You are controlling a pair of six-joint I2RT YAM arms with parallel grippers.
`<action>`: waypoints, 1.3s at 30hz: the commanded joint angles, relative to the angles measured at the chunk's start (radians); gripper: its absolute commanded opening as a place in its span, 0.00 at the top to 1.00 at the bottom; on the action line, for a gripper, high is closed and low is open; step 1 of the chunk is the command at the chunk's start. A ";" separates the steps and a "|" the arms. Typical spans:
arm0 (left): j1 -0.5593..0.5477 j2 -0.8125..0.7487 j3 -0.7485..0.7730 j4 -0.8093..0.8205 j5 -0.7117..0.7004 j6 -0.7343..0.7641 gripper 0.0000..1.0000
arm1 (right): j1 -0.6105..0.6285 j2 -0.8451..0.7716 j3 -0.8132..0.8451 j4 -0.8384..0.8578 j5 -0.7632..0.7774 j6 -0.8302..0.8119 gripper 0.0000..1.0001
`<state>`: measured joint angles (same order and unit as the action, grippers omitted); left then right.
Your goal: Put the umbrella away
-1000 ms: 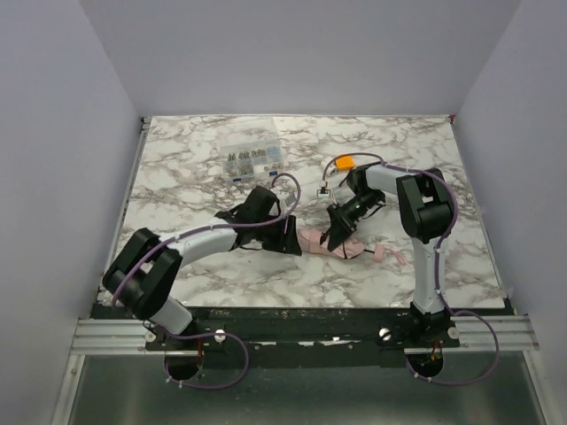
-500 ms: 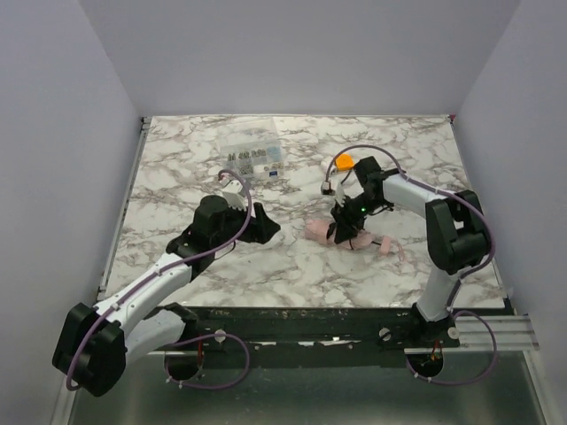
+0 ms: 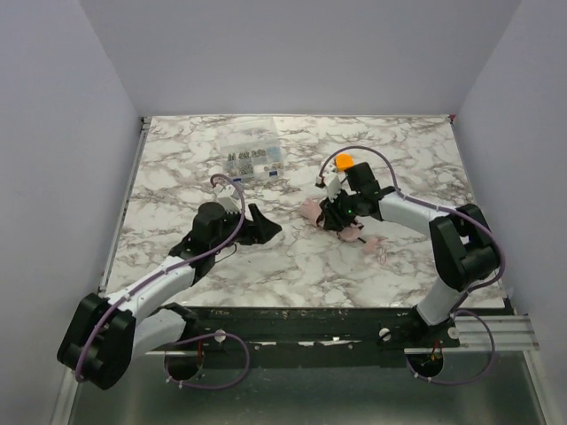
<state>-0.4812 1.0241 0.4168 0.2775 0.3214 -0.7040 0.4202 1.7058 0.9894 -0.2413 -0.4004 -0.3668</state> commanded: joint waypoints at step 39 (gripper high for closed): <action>-0.005 0.981 0.966 -0.543 0.211 0.151 0.53 | -0.132 -0.324 -0.238 -0.437 -0.071 -0.329 0.32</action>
<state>-0.4782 1.9476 1.3544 -0.2317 0.4576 -0.5709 0.2928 1.3445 0.7612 -0.7200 -0.4152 -0.6979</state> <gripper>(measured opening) 0.492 0.721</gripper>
